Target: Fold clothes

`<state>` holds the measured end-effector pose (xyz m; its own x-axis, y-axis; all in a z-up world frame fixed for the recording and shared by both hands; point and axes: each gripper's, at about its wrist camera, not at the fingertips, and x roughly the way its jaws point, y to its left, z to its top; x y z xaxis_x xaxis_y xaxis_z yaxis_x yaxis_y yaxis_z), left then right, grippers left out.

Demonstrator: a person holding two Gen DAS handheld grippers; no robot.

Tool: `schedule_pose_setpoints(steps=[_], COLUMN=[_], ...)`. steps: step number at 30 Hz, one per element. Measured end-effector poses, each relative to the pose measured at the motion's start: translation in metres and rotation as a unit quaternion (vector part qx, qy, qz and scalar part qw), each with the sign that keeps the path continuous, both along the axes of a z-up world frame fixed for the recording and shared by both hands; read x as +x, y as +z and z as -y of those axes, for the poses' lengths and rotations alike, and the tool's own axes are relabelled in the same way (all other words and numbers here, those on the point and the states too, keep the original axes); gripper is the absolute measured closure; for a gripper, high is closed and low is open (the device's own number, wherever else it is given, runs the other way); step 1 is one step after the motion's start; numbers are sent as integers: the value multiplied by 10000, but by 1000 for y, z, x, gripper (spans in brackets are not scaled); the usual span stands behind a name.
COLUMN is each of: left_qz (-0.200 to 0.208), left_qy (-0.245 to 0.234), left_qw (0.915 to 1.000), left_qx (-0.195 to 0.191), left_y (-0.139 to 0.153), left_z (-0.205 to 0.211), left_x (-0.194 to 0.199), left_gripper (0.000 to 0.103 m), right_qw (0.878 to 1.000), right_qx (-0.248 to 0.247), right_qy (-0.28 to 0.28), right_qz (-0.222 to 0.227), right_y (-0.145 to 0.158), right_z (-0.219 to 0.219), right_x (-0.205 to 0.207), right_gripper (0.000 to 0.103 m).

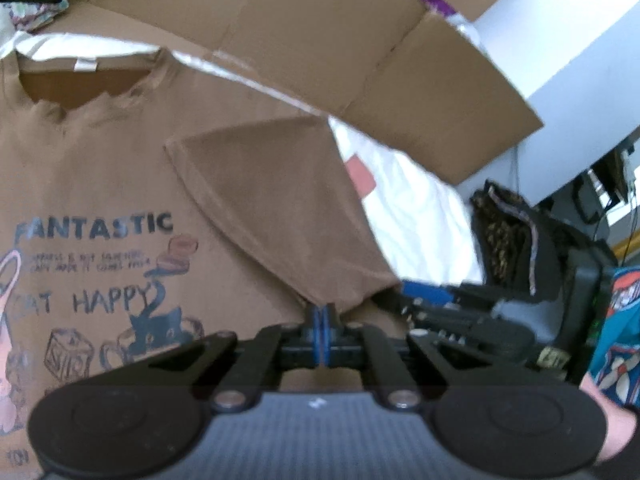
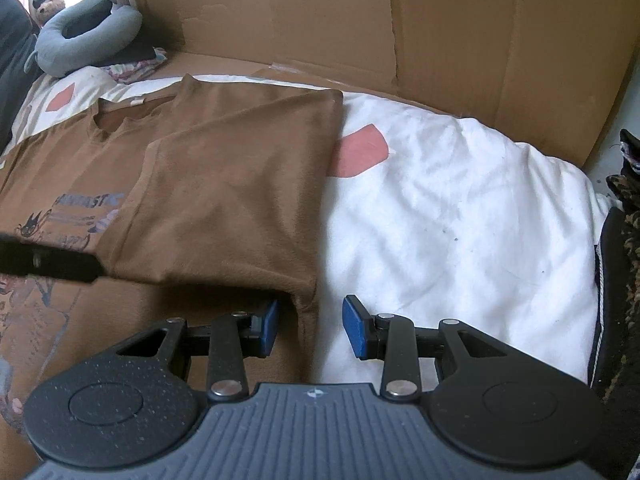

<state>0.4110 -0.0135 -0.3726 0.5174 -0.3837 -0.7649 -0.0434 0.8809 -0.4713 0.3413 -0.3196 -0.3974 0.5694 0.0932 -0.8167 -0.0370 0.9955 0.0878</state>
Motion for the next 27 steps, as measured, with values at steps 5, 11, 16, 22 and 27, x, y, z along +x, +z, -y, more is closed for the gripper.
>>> schedule_pose_setpoints(steps=[5,11,16,22,27], left_qz=[-275,-25,303,436,449], left_qy=[74,385,577,712,327], left_qw=[9994,9985,9956,9921,9952], left_qx=[207,398,674,932,800], left_y=[-16,-10,-8,-14,-22], left_z=[-5,-26,-46,-64,-79], left_x=[-2,8,33,65,83], left_gripper=[101,73,67,66,65], right_qw=[10000,9999,10000,9999,9995], right_qx=[-60,-54,27,144,178], right_qy=[-41,-87,-23,50,54], right_qz=[-38,-97,-91,34,247], right_y=[1,3,11,25,37], right_z=[3,5,6,4,4], right_x=[0,-3,-10,-18,-22], right_gripper=[62,62,62,62,63])
